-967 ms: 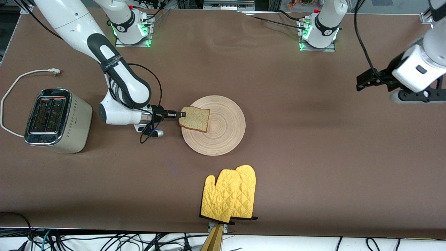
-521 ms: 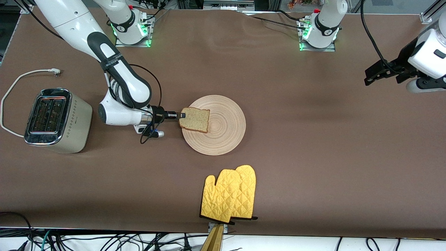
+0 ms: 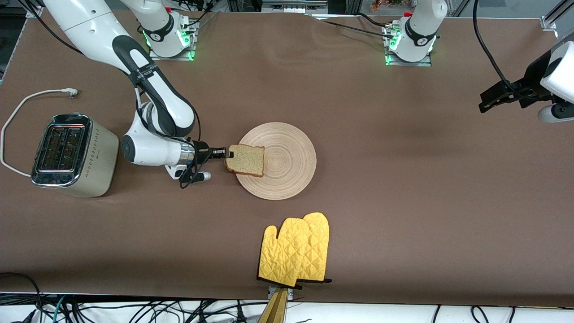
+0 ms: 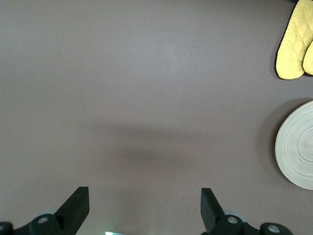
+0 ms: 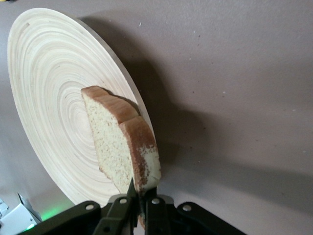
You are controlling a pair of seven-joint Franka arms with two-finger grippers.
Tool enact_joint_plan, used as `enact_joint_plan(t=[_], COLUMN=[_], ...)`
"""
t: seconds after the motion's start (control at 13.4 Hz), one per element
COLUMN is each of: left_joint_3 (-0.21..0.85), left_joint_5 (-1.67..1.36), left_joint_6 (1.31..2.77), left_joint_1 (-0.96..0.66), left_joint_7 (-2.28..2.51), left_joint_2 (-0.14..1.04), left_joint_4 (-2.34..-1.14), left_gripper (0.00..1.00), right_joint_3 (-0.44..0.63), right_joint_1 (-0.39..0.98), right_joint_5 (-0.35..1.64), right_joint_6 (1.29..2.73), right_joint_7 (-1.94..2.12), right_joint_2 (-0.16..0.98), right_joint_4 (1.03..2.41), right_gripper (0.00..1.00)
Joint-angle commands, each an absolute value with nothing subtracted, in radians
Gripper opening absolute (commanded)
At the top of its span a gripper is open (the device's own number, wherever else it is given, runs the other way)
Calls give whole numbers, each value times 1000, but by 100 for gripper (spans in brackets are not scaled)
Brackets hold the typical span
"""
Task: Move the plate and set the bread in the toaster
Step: 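Lift the bread with the right gripper and carry it toward the toaster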
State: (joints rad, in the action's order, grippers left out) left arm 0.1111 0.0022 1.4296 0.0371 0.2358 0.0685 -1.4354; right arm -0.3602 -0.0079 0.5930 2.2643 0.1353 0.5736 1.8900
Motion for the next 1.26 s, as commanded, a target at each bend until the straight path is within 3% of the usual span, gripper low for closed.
enact_joint_plan(t=[0.0,0.22,0.37,0.97,1.19], left_joint_3=[97,97,97,94,92], left_joint_5=[-6,-8,-8,-58,-51], left_joint_6=[1425,1427,1425,1422,1420], left_joint_1=[21,21,23,92,95], left_joint_7=[242,248,252,259,262], left_joint_2=[60,61,60,71,72], left_joint_4=[-1436,-1437,-1439,-1453,-1442], left_gripper=[100,100,100,100,100], right_joint_3=[-263,-137,-59,148,196], right_joint_1=[-11,-12,-14,-17,-17], right_joint_5=[548,502,488,275,165], right_joint_6=[2050,1730,1596,1180,1150], right_joint_7=[111,60,52,61,75], right_joint_2=[546,546,534,494,494], right_joint_4=[1782,1597,1522,1152,1094], right_gripper=[0,0,0,0,0])
